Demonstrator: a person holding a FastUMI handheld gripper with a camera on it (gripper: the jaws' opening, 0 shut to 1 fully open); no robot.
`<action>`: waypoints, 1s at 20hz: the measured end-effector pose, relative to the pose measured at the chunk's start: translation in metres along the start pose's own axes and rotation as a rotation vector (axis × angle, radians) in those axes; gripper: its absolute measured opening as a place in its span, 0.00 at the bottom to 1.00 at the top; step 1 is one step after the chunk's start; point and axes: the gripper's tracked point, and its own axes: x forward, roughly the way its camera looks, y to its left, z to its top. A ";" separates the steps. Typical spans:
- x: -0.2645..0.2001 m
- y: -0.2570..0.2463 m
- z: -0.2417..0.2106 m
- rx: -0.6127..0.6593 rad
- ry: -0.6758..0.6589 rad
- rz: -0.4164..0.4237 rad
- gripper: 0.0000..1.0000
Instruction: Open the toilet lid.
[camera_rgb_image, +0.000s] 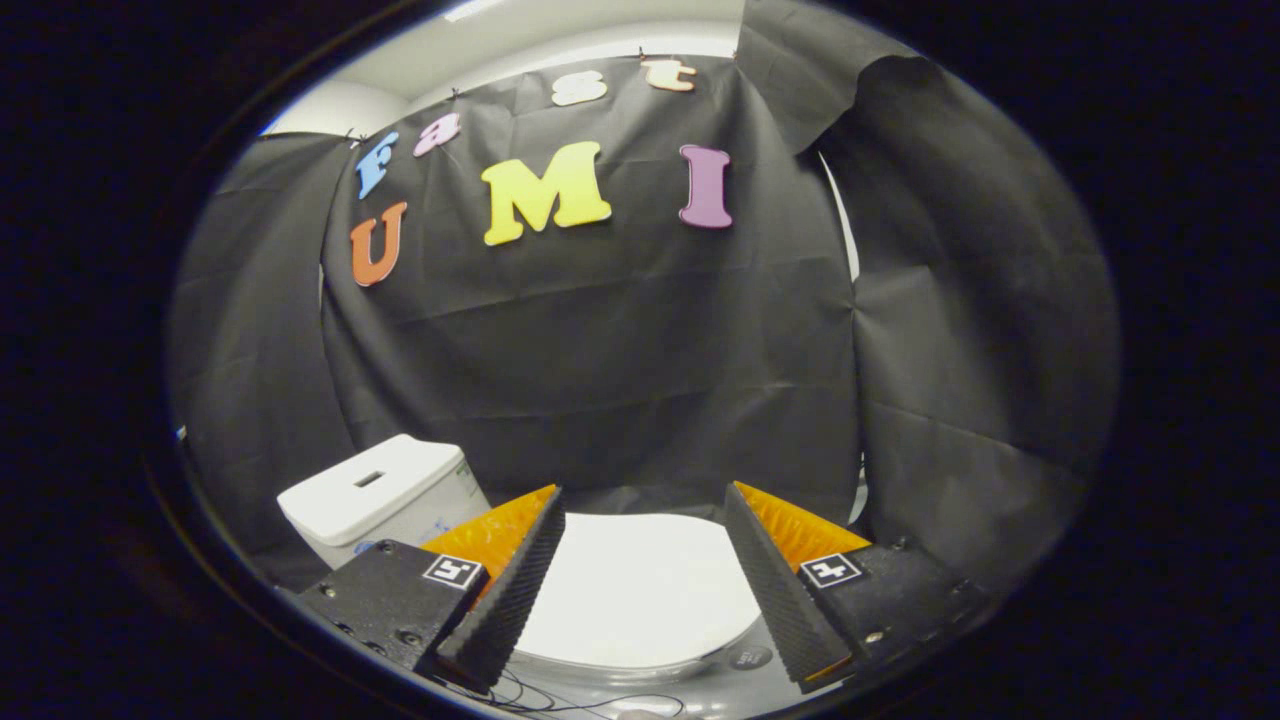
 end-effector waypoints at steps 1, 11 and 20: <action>0.004 -0.005 -0.008 0.001 0.013 0.002 1.00; 0.039 -0.054 -0.094 0.253 0.179 -0.039 1.00; 0.045 -0.102 -0.164 0.490 0.286 -0.081 0.98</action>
